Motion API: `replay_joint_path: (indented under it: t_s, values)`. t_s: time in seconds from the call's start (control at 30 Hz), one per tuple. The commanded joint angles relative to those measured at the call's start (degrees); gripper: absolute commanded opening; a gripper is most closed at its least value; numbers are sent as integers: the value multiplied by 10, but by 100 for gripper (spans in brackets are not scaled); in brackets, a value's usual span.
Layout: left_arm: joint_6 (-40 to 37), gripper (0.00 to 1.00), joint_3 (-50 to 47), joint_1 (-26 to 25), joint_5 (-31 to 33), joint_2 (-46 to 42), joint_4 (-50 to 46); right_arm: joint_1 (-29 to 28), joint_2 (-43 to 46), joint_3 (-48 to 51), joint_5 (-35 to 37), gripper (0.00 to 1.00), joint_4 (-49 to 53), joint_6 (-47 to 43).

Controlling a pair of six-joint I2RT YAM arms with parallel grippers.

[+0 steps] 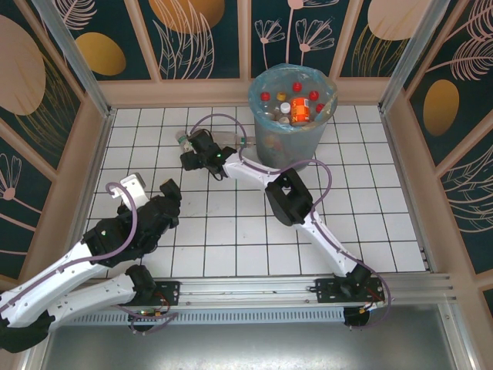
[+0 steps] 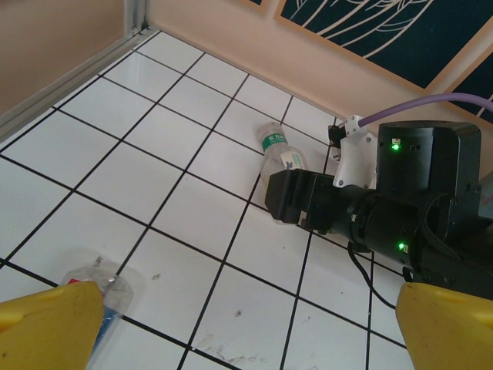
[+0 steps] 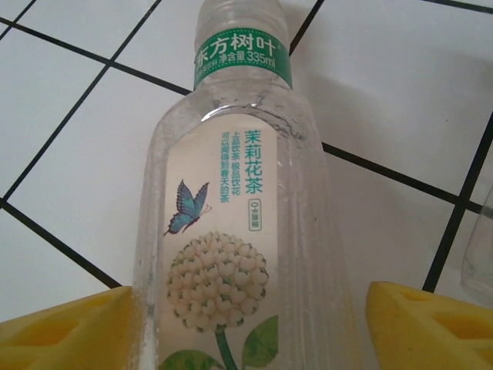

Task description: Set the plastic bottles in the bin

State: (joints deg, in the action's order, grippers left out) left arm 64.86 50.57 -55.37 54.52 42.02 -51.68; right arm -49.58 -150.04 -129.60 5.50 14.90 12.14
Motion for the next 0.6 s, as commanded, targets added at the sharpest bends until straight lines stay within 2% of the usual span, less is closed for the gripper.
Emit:
replay_joint_path:
  t_s: [0.0, 0.13, 0.23, 0.57]
  values:
    - [5, 97, 1, 5, 7, 4, -3, 4, 16, -25, -19, 68, 7, -16]
    - [6, 97, 4, 5, 8, 3, -4, 4, 23, -34, -28, 60, 8, -32]
    - [5, 97, 9, 5, 9, 4, -4, 4, 45, -35, -36, 57, 15, -43]
    - [-30, 97, 56, 4, 23, 11, -1, 10, 201, 35, -43, 50, 11, -74]
